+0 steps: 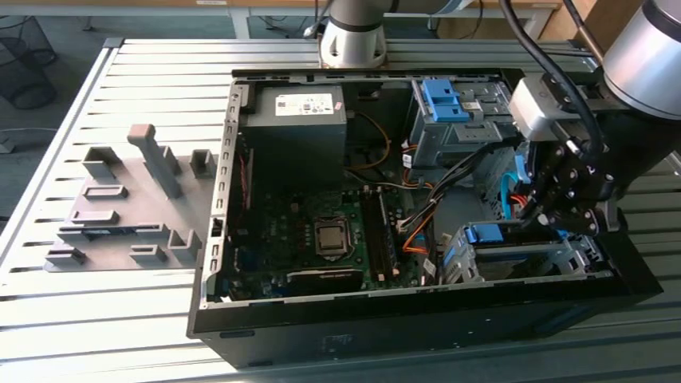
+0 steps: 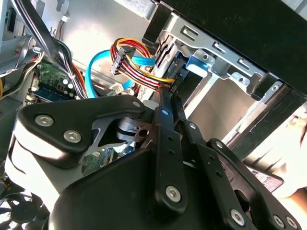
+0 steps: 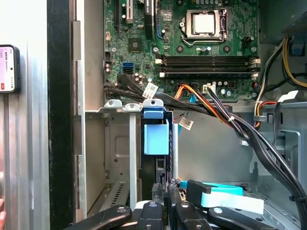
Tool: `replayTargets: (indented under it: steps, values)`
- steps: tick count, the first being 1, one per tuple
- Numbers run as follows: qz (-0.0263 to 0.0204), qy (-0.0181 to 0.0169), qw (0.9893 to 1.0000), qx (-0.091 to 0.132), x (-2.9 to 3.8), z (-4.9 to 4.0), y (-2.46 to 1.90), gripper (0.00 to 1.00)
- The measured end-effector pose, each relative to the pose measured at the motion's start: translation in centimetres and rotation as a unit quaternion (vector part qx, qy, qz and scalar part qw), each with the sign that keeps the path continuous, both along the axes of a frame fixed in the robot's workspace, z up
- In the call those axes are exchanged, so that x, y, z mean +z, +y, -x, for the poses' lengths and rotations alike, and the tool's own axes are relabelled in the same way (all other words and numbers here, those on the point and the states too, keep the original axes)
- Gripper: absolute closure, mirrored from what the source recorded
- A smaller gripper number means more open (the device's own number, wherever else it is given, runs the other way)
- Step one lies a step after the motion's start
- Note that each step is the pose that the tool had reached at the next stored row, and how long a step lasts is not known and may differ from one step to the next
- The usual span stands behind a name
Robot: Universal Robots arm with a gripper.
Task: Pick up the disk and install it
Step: 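Insert the first disk wire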
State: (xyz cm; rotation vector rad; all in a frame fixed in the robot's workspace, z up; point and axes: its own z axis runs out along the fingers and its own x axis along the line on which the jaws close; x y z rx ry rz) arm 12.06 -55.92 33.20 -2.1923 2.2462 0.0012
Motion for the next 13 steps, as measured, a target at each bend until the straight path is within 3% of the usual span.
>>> replayTargets:
  steps: [9,13]
  values:
    - [0.0002,0.0000,1.0000,-0.001,-0.16,0.00,-0.01,0.84]
    - [-0.0002,0.0002,1.0000,-0.001,0.30,0.01,-0.01,0.83]
